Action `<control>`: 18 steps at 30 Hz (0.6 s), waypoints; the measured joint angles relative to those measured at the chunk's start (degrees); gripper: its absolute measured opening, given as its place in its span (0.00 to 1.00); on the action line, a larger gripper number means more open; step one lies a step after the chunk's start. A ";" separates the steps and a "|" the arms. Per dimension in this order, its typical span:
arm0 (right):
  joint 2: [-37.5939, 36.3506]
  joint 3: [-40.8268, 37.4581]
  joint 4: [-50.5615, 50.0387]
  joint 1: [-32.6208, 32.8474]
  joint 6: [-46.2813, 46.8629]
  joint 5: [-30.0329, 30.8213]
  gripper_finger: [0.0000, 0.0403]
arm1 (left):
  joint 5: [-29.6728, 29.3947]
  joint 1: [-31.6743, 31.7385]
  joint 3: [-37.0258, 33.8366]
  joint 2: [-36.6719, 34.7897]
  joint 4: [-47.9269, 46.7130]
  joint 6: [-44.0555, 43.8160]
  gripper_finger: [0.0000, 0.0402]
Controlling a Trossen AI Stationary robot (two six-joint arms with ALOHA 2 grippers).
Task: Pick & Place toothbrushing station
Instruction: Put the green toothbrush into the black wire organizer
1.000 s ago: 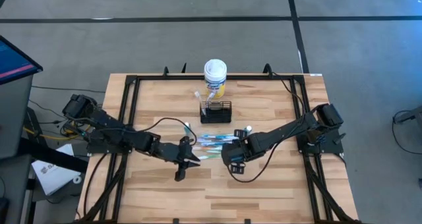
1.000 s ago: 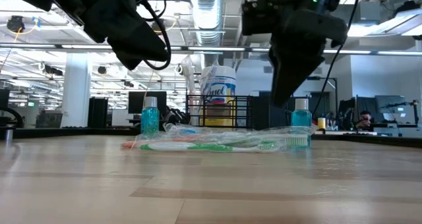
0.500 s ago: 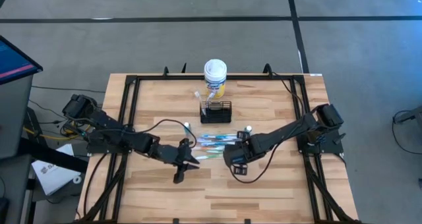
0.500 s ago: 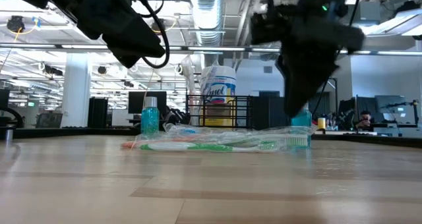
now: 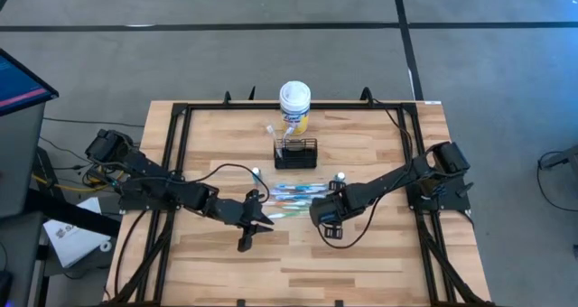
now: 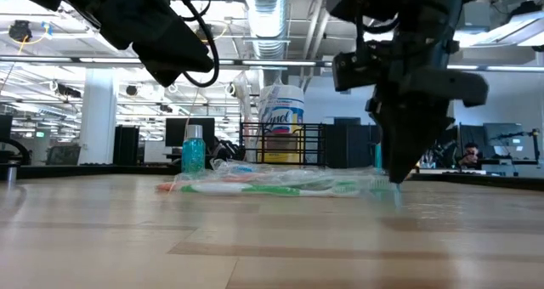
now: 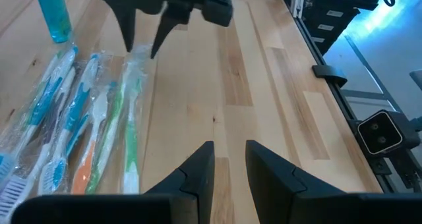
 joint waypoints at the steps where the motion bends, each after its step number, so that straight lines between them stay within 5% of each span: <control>1: 0.00 0.00 0.17 -0.16 0.00 0.00 0.31 | -0.01 0.00 -0.02 0.00 0.00 0.00 0.20; 18: 0.04 0.00 2.40 -0.69 -3.52 0.00 0.26 | -0.28 0.04 -0.02 0.00 0.12 0.00 0.20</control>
